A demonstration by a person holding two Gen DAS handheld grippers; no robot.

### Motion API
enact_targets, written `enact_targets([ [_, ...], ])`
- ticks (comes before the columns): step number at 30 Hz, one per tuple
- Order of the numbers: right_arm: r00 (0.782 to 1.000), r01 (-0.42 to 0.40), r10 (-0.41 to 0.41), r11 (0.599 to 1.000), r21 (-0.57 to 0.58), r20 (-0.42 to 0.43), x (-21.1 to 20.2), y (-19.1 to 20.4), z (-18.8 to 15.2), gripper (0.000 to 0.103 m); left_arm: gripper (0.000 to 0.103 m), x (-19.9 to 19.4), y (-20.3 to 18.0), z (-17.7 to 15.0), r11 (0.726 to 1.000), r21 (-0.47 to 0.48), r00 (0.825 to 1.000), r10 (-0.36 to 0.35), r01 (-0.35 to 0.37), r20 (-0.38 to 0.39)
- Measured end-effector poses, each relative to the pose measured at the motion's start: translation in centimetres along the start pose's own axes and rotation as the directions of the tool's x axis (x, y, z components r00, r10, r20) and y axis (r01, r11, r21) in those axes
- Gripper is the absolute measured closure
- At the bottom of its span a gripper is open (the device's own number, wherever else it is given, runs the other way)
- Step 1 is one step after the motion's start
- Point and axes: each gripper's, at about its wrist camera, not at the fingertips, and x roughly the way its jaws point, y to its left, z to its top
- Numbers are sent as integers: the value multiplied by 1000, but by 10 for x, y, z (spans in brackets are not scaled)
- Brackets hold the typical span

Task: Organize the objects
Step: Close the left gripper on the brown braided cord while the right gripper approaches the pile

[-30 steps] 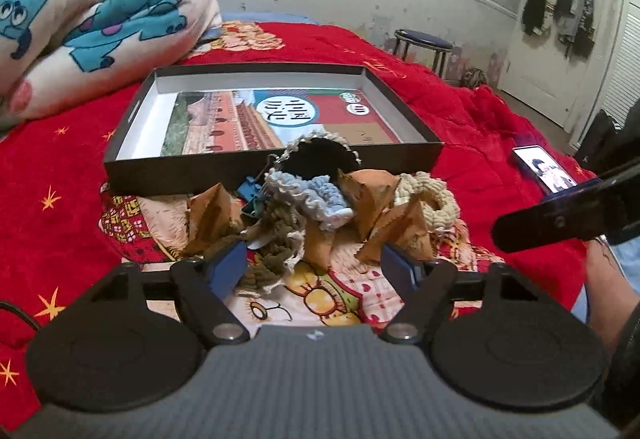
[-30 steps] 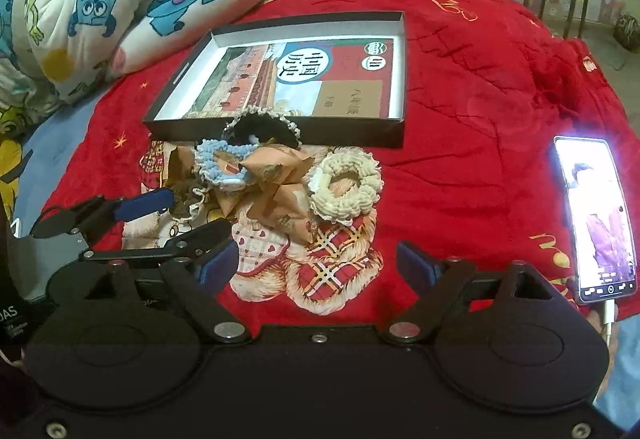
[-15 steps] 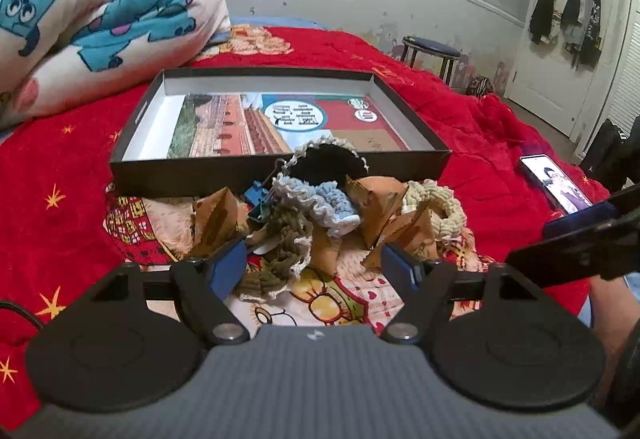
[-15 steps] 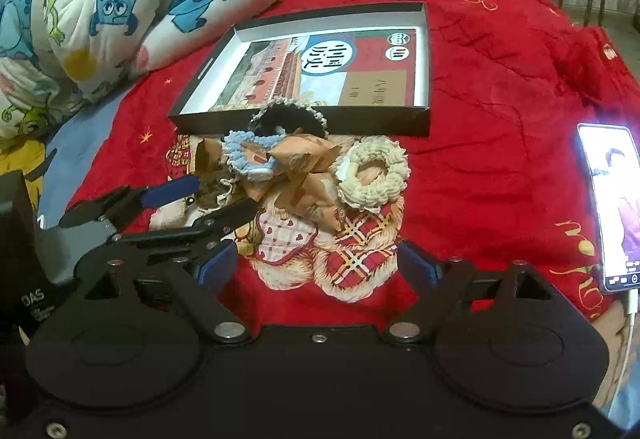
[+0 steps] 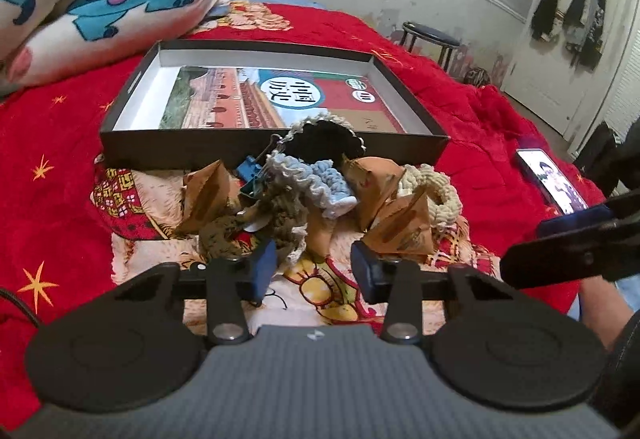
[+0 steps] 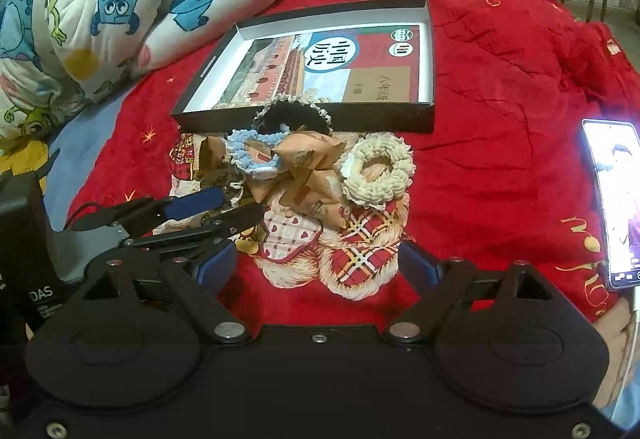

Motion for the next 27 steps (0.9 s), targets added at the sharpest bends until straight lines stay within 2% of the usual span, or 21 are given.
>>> enact_targets([
  [11,1000,7,-7,1000,5,10,0,-1,2,16,49,5,6,1,999,-15,998,50,-50,-23],
  [12,1000,11,-11,1000,9,17,1,-1,3,16,53,5,6,1,999,-15,999,47,-47,-23],
  [14,1000,14,-15,1000,16,27,0,-2,4,16,81,5,5,0,998,-1,998,58,-58,-22],
  [16,999,15,-15,1000,20,39,0,-1,5,16,89,6,4,0,998,3,997,66,-66,-37],
  [20,999,18,-19,1000,7,51,1,3,6,16,96,6,5,-1,997,-3,996,72,-72,-50],
  [27,998,26,-26,1000,0,52,3,6,7,16,98,4,4,-1,995,20,994,94,-93,-49],
])
